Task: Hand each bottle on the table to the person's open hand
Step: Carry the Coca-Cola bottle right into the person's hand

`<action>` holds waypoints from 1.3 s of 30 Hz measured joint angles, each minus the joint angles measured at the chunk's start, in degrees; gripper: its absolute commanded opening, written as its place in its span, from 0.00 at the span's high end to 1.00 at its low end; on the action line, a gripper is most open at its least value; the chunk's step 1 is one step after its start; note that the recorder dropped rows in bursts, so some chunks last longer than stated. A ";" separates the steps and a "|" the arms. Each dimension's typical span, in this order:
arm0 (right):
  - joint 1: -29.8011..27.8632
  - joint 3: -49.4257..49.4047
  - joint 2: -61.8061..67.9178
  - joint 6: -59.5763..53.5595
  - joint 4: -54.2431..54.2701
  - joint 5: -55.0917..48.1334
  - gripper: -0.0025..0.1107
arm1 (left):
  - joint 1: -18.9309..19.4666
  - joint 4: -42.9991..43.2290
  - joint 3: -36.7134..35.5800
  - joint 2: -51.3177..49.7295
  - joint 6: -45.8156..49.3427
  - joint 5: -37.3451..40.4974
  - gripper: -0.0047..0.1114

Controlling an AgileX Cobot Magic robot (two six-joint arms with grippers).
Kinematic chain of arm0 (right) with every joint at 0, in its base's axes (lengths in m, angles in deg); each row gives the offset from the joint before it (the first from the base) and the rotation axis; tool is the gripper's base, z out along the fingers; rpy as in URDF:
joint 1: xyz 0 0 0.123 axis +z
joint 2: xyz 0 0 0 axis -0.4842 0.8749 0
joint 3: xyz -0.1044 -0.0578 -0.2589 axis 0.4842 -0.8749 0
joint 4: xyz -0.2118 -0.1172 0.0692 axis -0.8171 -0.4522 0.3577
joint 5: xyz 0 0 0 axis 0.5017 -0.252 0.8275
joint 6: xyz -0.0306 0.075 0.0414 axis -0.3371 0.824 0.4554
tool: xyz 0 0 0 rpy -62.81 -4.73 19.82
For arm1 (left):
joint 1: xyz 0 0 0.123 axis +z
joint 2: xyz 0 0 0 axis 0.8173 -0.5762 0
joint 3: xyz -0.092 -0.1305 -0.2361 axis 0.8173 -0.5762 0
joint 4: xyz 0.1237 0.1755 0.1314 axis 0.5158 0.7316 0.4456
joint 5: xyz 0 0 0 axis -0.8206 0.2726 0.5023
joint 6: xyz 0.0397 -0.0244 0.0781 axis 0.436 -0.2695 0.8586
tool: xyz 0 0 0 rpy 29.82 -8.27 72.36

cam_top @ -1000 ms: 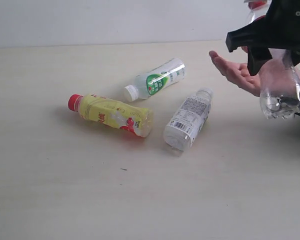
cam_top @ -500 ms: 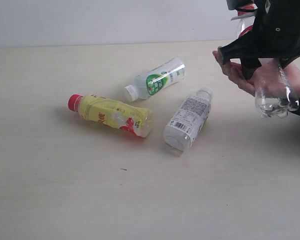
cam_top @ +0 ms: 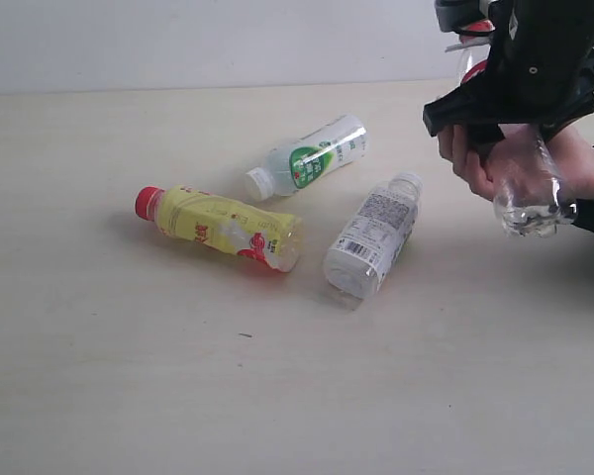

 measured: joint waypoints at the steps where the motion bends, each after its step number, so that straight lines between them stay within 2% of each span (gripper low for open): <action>1: 0.00 0.00 0.25 0.00 0.00 0.04 0.91 | 0.00 0.00 0.00 0.00 0.00 0.00 0.96; 9: 0.00 0.00 0.37 -0.15 -0.41 0.52 0.49 | 0.00 0.00 0.00 0.00 0.00 0.00 0.96; 13: 0.00 0.00 0.37 -0.15 -0.49 0.93 0.36 | 0.00 0.00 0.00 0.00 0.00 0.00 0.96; 17: 0.00 0.00 0.37 0.25 -0.49 1.53 0.33 | 0.00 0.00 0.00 0.00 0.00 0.00 0.96; 39: 0.00 0.00 0.37 0.69 -1.47 3.00 0.33 | 0.00 0.00 0.00 0.00 0.00 0.00 0.96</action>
